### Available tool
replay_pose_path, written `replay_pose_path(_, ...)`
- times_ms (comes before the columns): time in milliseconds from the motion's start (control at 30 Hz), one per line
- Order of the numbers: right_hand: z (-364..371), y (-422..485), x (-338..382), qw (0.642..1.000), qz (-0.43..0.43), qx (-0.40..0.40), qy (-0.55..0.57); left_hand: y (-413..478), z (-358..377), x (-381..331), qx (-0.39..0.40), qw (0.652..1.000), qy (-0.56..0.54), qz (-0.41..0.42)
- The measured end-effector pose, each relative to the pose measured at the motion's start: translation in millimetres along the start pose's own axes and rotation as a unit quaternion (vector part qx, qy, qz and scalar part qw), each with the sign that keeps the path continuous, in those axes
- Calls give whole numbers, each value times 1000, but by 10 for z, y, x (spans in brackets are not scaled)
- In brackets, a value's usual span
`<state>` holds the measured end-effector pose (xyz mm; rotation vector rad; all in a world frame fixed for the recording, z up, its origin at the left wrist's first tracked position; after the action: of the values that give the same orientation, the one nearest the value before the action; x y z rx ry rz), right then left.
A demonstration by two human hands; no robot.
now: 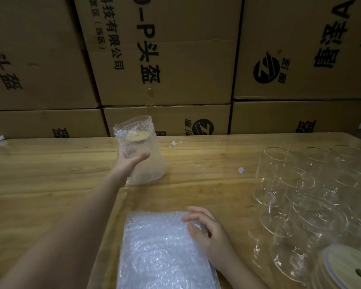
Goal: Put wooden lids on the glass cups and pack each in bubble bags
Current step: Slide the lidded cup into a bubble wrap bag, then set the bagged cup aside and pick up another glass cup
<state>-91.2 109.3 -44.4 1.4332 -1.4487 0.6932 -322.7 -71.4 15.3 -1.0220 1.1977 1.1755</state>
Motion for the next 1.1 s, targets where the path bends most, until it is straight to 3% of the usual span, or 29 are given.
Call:
replay_pose_path(767,-20,-13,29,1000,-4,-12,24,39,-10,-61,24,999,28,34)
replay_pose_path(900,-19,-7,13,1000,3,-6,25,-125,-132,-106,-9,999,31,44)
replay_pose_path(1033,-38,-9,-5,1000,10,-5,16,-681,-209,-86,-128,986,-19,106)
replay_pose_path(1100,-46,-13,6,1000,8,-6,13,-1063,-34,-91,-118,981,18,150)
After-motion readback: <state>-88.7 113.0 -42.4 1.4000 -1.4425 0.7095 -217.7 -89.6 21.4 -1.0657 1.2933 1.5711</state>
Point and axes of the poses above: each hand's wrist, its own y-axis towards the middle knuckle, its own z-axis out of the palm, x = y × z, the point moved 9 cm from there along y, towards the middle knuckle, and after that the axes turned 11 degrees about -y, right-handed, at the moved point
